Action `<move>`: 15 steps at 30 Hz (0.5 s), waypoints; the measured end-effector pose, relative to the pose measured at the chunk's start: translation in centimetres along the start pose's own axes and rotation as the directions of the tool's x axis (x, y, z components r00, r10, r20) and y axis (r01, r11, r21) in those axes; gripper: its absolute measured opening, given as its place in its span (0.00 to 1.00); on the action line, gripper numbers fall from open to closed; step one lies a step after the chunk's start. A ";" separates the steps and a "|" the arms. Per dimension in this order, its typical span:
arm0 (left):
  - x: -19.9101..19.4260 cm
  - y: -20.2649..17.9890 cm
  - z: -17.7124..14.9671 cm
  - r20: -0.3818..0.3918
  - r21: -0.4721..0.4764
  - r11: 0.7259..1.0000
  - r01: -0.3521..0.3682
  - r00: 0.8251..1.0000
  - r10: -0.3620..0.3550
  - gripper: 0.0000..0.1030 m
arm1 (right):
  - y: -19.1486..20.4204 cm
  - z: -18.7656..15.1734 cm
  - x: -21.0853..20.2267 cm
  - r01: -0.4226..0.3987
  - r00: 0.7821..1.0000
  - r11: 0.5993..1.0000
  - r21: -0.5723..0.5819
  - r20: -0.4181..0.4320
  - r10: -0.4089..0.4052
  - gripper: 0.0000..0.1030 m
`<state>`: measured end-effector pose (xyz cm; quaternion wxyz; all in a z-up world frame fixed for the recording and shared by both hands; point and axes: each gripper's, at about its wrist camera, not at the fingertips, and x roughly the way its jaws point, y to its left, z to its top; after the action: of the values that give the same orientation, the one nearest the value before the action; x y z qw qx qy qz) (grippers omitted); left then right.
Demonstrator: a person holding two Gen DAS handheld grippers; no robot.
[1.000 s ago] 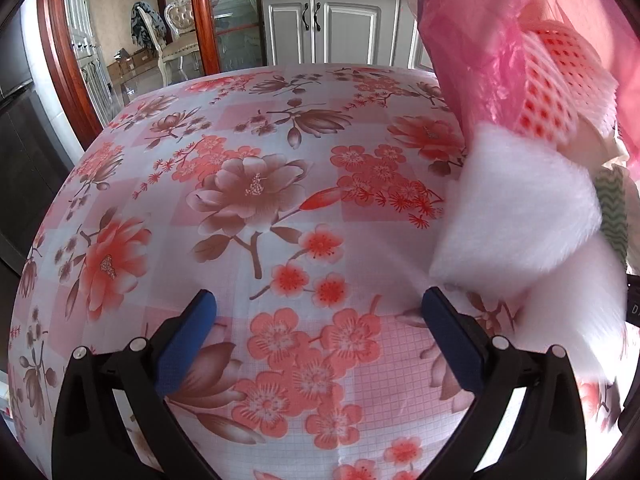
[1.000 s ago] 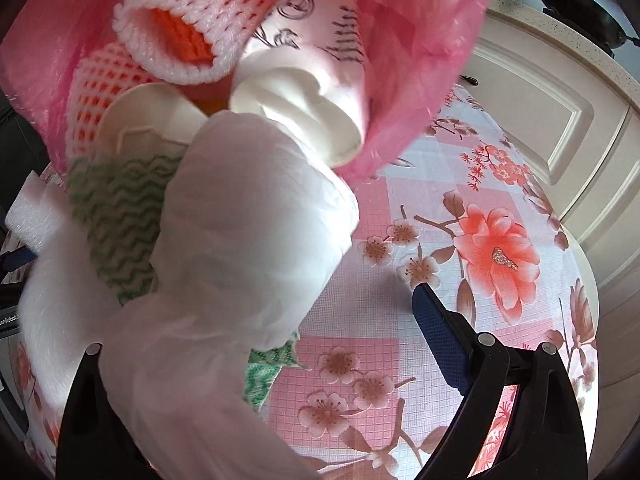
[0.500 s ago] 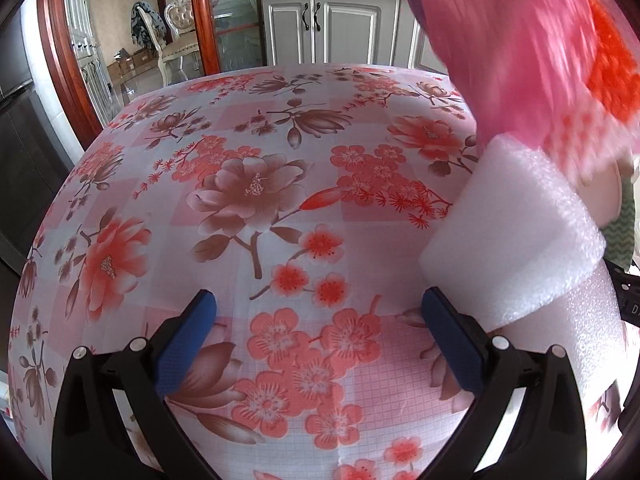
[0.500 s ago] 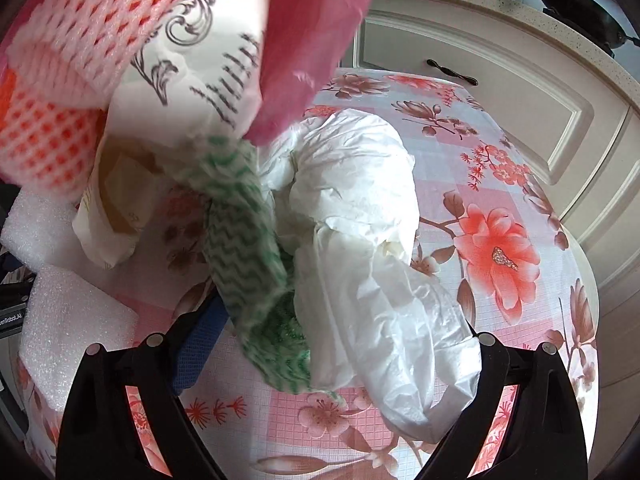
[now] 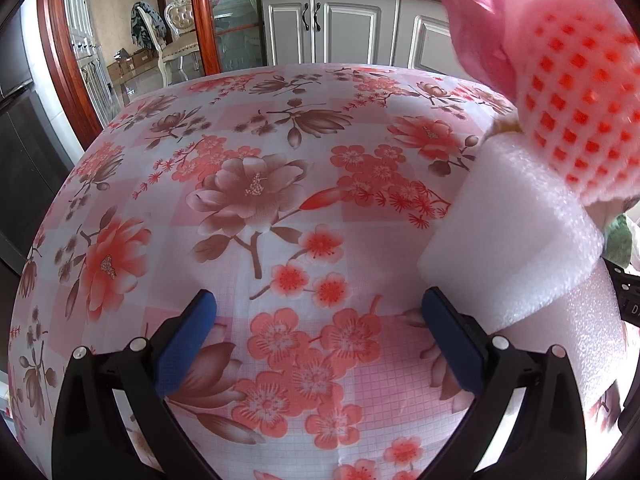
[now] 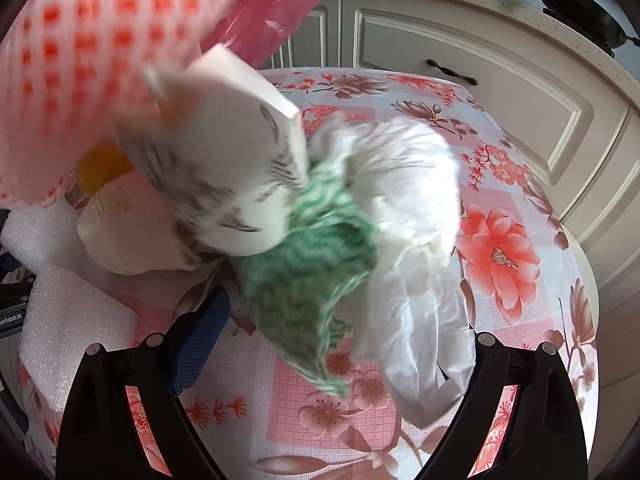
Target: Collect trash
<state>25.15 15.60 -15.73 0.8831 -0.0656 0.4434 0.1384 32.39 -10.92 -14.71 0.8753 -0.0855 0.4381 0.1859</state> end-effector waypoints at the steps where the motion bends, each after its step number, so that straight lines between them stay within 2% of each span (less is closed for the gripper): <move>1: 0.0 -0.1 0.0 0.000 0.000 1.000 0.000 1.000 0.000 0.97 | 0.1 0.0 0.0 0.000 1.000 1.000 0.000 0.000 0.000 0.84; 15: 0.0 0.0 0.0 0.000 0.000 1.000 0.000 1.000 0.000 0.97 | -0.1 0.0 0.0 0.000 1.000 1.000 0.000 0.001 0.000 0.84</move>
<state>25.13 15.60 -15.72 0.8832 -0.0655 0.4433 0.1384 32.43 -10.95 -14.74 0.8754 -0.0856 0.4379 0.1861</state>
